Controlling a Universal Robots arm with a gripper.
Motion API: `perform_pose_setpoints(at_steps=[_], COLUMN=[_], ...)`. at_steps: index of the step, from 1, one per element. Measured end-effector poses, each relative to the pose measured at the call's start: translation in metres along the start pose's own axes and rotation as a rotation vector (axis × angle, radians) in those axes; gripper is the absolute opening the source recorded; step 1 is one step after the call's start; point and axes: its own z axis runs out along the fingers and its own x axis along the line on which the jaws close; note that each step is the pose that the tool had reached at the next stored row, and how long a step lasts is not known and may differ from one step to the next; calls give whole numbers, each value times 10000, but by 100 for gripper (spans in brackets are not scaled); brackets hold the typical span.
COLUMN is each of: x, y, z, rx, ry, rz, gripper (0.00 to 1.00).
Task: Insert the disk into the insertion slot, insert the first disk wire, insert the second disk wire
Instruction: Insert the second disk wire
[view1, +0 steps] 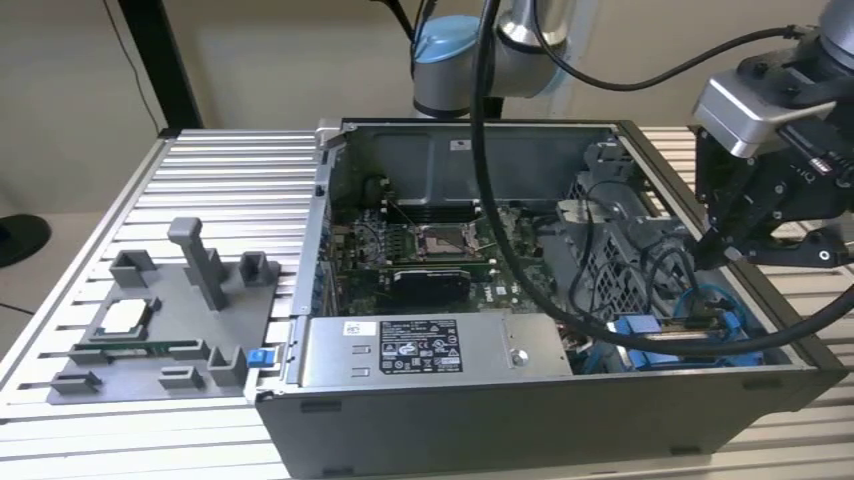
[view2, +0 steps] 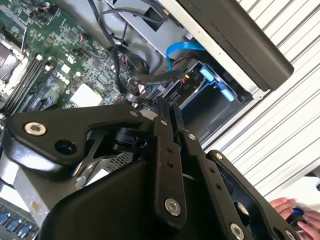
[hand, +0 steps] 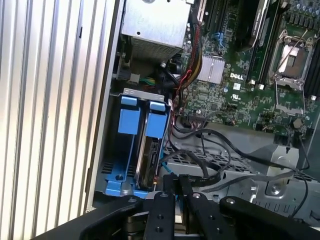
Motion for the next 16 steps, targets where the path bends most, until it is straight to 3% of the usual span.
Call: perform_pose_setpoints(at_steps=[13,16], x=[-13,-13], y=[80,101], z=[0,17], rx=[5,45], ry=[-1,7], rz=[-1,-8], gripper=[0,0])
